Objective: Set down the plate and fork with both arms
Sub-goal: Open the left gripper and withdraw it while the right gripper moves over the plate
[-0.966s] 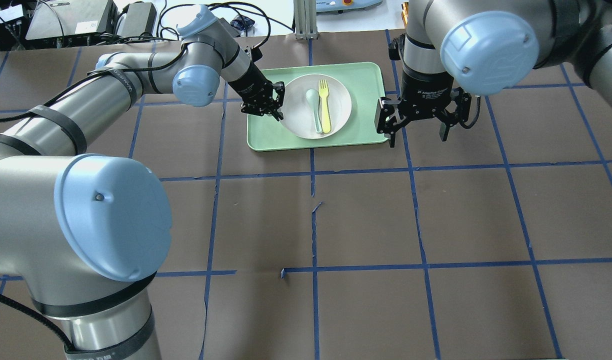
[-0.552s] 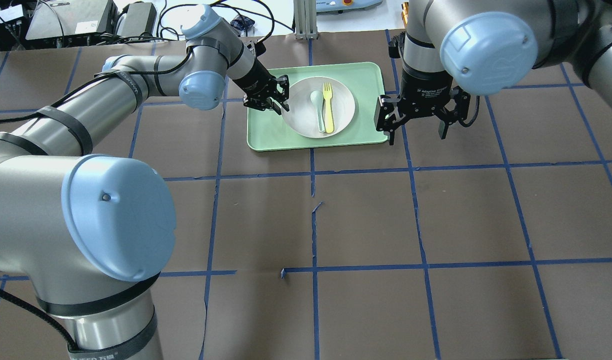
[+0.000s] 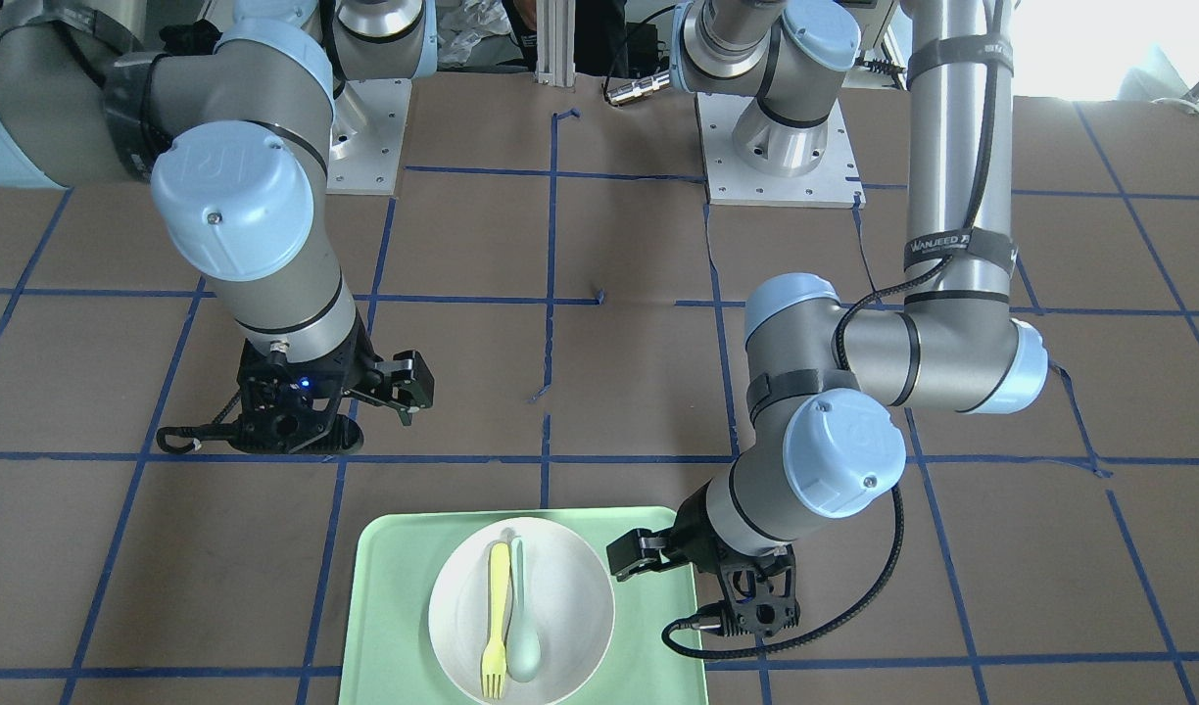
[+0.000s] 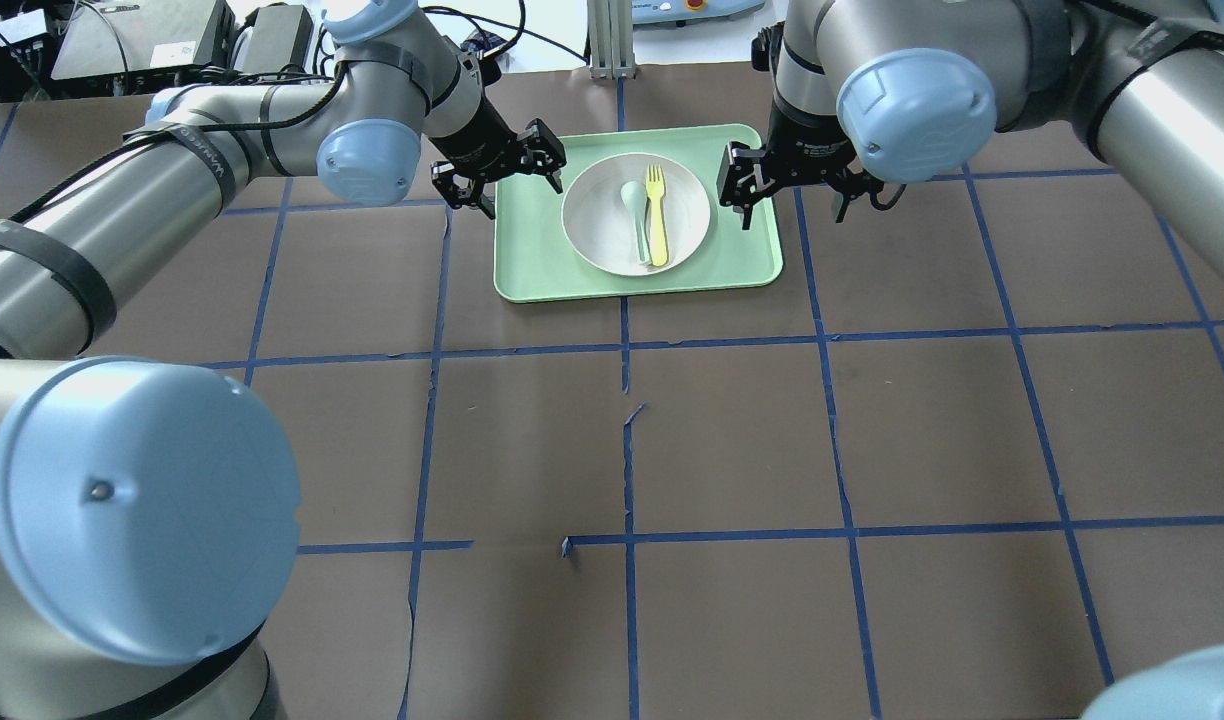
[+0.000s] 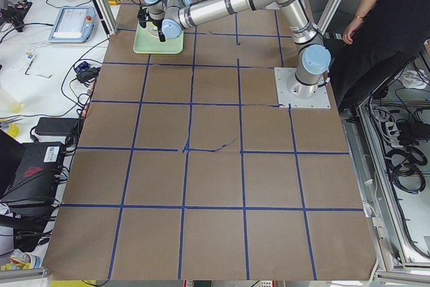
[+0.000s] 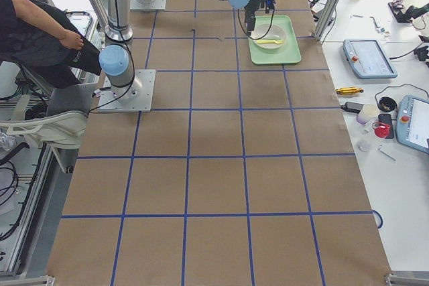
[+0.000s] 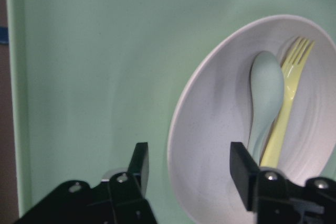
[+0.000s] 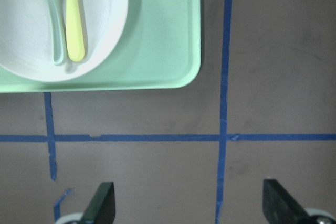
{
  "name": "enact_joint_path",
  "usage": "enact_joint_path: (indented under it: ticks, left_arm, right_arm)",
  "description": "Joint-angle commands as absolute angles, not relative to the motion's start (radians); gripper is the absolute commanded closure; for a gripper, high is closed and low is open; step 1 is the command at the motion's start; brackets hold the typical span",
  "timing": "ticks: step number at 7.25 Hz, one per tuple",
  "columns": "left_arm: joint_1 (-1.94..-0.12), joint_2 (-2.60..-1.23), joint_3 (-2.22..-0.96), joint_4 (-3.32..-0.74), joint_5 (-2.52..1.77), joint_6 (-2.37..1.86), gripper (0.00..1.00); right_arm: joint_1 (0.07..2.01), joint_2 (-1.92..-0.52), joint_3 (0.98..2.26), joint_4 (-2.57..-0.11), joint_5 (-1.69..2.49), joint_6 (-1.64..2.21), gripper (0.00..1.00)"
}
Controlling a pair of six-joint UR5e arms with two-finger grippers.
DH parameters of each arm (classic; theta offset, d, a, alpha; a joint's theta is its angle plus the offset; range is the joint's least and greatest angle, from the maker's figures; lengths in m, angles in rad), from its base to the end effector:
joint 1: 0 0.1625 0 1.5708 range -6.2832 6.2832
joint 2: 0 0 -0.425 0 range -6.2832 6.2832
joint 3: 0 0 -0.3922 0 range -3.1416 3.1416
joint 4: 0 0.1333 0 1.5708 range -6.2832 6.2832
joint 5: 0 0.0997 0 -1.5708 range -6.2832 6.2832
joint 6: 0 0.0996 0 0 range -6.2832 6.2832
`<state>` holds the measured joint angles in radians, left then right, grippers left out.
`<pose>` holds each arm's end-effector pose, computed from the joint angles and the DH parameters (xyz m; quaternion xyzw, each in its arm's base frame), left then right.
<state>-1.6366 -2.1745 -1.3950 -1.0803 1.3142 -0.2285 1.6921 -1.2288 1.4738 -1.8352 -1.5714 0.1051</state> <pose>-0.2045 -0.6917 0.2597 0.0766 -0.9883 0.0119 0.1310 0.2078 -0.6039 0.3701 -0.0081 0.9999 -0.0097 0.0008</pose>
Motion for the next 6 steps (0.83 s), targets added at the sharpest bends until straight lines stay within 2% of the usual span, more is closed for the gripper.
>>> enact_joint_path:
  ticks: [1, 2, 3, 4, 5, 6]
  left_arm:
    - [-1.596, -2.045, -1.457, -1.267, 1.408, -0.113, 0.0]
    - [-1.585, -1.976, -1.448, -1.407, 1.487, -0.059, 0.0]
    - [-1.579, -1.912, -1.448, -1.516, 1.571, -0.037, 0.0]
    - [-1.556, -1.893, -1.454, -1.529, 1.592, -0.019, 0.0]
    - [-1.504, -1.882, -1.46, -1.531, 1.583, 0.033, 0.0]
    - [-1.488, -1.872, -1.466, -1.532, 1.582, 0.075, 0.0]
  right_arm:
    - [1.707, -1.085, 1.349, -1.917, -1.511, 0.162, 0.01]
    - [1.735, -1.003, 1.315, -2.028, -1.493, 0.198, 0.01]
    - [1.738, -0.971, 1.307, -2.061, -1.493, 0.195, 0.07]
    - [1.738, -0.957, 1.304, -2.065, -1.493, 0.198, 0.31]
    - [1.744, -0.937, 1.298, -2.103, -1.491, 0.219, 0.49]
    - [1.747, -0.898, 1.293, -2.161, -1.491, 0.273, 0.5]
